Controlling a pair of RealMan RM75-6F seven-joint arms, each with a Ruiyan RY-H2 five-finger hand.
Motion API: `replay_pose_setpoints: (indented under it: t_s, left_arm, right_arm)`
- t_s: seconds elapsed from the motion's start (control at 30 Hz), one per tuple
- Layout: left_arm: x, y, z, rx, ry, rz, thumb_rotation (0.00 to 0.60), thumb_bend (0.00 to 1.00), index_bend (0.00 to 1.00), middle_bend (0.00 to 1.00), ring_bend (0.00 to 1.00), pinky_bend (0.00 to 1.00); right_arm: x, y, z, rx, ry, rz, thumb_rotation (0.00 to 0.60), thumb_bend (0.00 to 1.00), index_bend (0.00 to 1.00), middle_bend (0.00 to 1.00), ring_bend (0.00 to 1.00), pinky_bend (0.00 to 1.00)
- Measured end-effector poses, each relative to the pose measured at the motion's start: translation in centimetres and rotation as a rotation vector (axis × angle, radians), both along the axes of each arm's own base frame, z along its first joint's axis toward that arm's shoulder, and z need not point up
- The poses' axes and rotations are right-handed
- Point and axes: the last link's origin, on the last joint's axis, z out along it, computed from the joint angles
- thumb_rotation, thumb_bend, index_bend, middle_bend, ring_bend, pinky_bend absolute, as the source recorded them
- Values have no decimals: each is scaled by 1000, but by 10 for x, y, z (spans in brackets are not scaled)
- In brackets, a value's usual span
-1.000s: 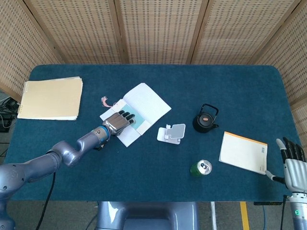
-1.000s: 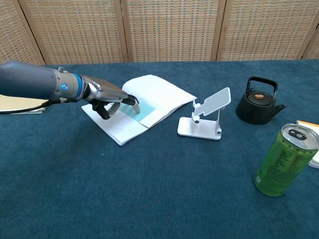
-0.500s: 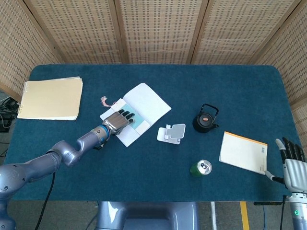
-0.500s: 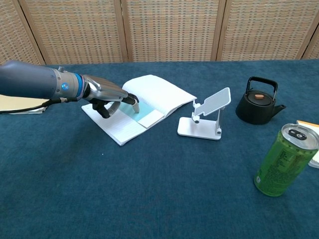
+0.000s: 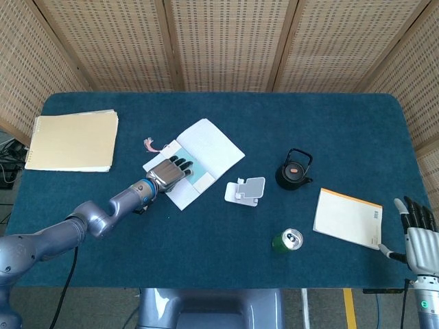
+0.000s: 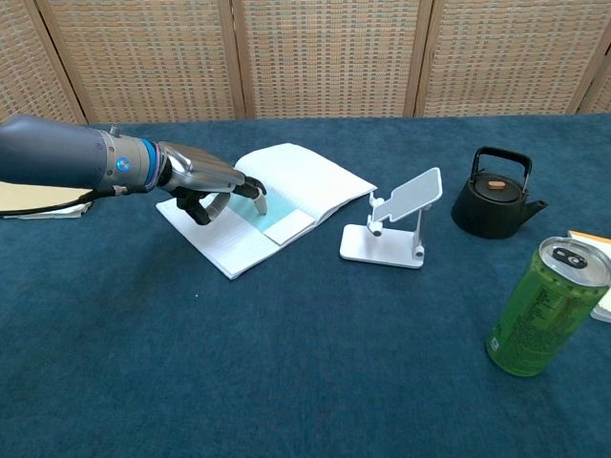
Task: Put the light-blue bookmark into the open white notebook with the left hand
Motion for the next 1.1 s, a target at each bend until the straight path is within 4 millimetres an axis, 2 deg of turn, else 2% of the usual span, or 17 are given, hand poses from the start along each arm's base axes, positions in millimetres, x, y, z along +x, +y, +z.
replay_pose_setpoints:
  t_s: [0.2, 0.3, 0.4, 0.47, 0.53, 0.67, 0.87, 0.97, 1.1]
  left_arm:
    - [5, 2, 10, 27, -56, 0, 600, 1000, 151, 0, 0, 82]
    - [9, 2, 19, 47, -107, -2, 600, 923, 147, 0, 0, 78]
    - [14, 1, 31, 75, -162, -12, 600, 696, 136, 0, 0, 59]
    - [16, 0, 38, 98, -200, -20, 600, 506, 115, 0, 0, 40]
    - [17, -3, 47, 132, -247, -32, 600, 406, 92, 0, 0, 28]
    - [14, -13, 65, 230, -326, -69, 600, 309, 7, 0, 0, 4]
    - [-6, -53, 96, 427, -460, -70, 600, 242, 0, 0, 0, 0]
    - [-28, -82, 111, 519, -501, -31, 600, 174, 0, 0, 0, 0]
    - [-59, -124, 123, 597, -506, 31, 600, 154, 0, 0, 0, 0]
  right_arm:
    - [0, 0, 1, -5, -1, 2, 600, 90, 58, 0, 0, 0]
    - [1, 0, 1, -6, -3, 5, 600, 90, 58, 0, 0, 0]
    - [1, 0, 2, -9, -4, 10, 600, 90, 58, 0, 0, 0]
    - [2, 0, 2, -13, -6, 16, 600, 89, 58, 0, 0, 0]
    - [3, 0, 3, -16, -8, 20, 600, 89, 57, 0, 0, 0]
    - [7, 1, 5, -29, -13, 38, 600, 90, 57, 0, 0, 0]
    - [14, 2, 8, -41, -23, 64, 600, 89, 53, 0, 0, 0]
    - [18, 4, 8, -40, -25, 72, 600, 89, 53, 0, 0, 0]
    - [23, 5, 8, -38, -24, 87, 600, 90, 49, 0, 0, 0]
